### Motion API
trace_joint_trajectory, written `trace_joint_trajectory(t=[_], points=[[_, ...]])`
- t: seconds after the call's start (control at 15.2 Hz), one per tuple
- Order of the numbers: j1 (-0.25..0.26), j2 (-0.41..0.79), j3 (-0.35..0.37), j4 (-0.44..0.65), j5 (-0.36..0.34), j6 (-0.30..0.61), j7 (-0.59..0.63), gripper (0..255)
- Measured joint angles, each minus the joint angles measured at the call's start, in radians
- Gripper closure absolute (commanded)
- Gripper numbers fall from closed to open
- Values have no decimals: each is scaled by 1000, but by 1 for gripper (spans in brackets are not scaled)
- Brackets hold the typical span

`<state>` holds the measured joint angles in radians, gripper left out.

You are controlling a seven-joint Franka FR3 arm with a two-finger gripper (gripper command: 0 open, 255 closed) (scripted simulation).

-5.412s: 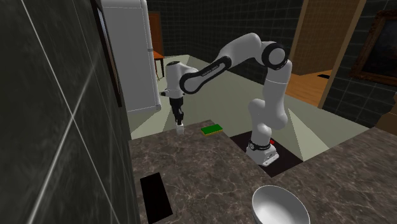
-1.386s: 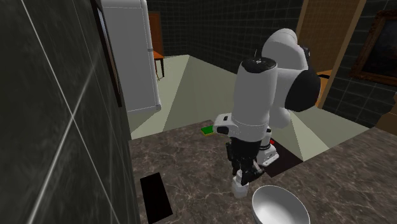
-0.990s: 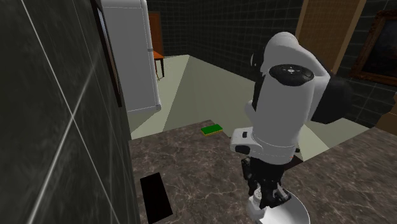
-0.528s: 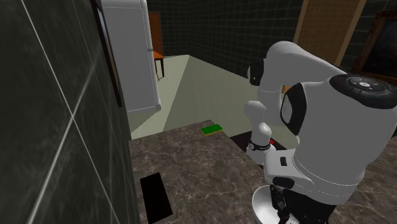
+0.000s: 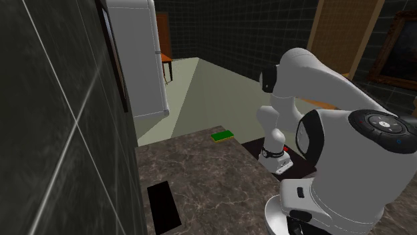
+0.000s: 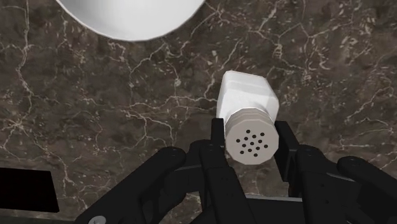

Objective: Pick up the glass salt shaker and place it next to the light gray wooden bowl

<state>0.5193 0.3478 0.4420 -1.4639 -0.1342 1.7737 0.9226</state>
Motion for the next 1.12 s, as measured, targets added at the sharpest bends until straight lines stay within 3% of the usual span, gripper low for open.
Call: trace_joint_trajectory(t=[1.12], points=[[-4,42,-12,-172,-24,210,15,255]])
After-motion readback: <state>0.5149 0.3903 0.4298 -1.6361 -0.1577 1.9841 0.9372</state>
